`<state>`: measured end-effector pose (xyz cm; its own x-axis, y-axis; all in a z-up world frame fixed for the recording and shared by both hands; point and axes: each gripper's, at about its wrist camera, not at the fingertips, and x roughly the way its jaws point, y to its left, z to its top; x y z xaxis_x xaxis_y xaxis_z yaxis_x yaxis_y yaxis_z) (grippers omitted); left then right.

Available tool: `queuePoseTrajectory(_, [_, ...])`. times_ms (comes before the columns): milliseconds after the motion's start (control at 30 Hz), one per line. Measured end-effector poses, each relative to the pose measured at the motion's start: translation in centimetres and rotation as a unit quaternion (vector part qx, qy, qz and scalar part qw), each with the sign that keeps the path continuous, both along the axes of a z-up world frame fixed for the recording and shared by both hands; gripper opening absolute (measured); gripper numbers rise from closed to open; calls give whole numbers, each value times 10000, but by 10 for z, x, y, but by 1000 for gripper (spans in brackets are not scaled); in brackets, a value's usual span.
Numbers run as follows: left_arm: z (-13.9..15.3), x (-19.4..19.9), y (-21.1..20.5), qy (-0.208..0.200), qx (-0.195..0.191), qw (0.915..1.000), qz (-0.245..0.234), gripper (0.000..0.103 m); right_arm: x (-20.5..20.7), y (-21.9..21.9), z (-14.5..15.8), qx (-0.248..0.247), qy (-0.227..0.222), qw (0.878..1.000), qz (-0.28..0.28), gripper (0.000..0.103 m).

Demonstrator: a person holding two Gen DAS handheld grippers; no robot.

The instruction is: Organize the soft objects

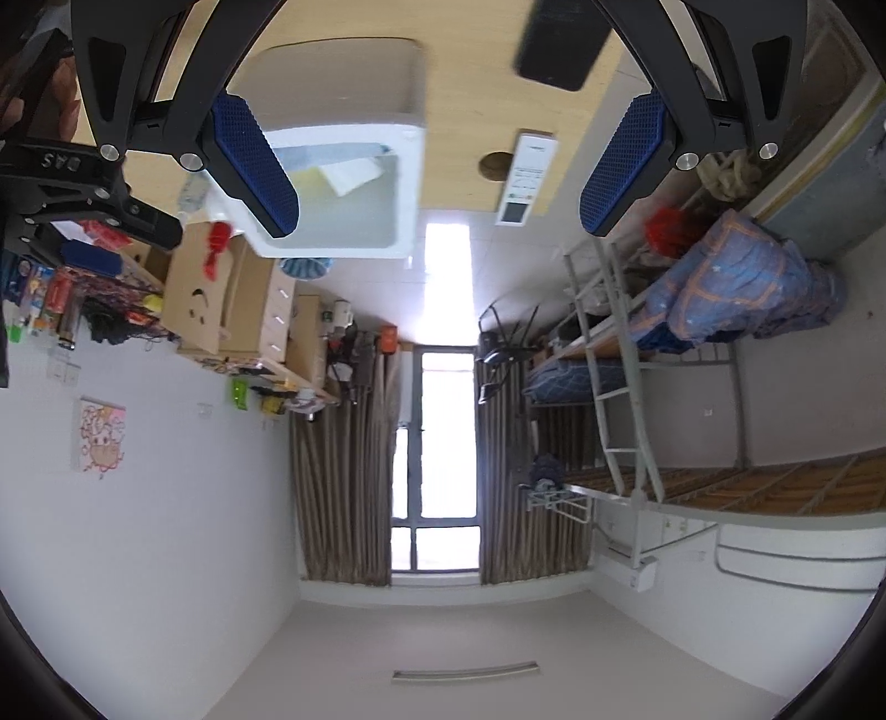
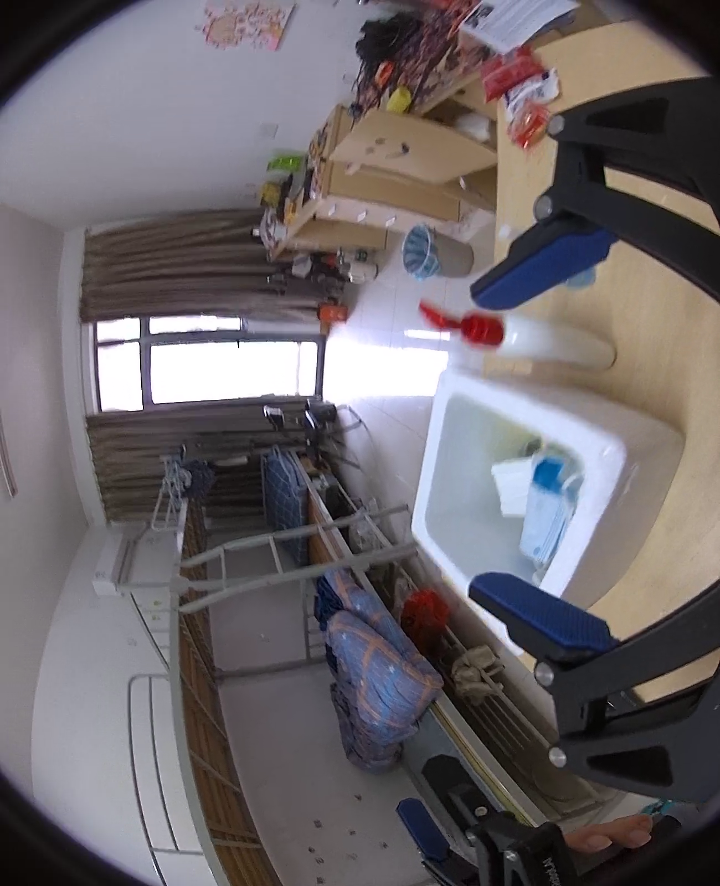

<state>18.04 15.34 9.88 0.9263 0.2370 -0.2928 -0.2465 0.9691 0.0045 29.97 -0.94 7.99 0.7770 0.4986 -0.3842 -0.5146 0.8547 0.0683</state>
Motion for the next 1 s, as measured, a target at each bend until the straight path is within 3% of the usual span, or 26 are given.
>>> queuePoseTrajectory(333, [2,-7,-44,55,-104,9987,-493,102,-36,-55,6,34,-223,9987,-466,103])
queuePoseTrajectory(1000, [16,-59,-82,-110,137,9978,-636,102,-96,-85,10,160,-518,9973,-487,103])
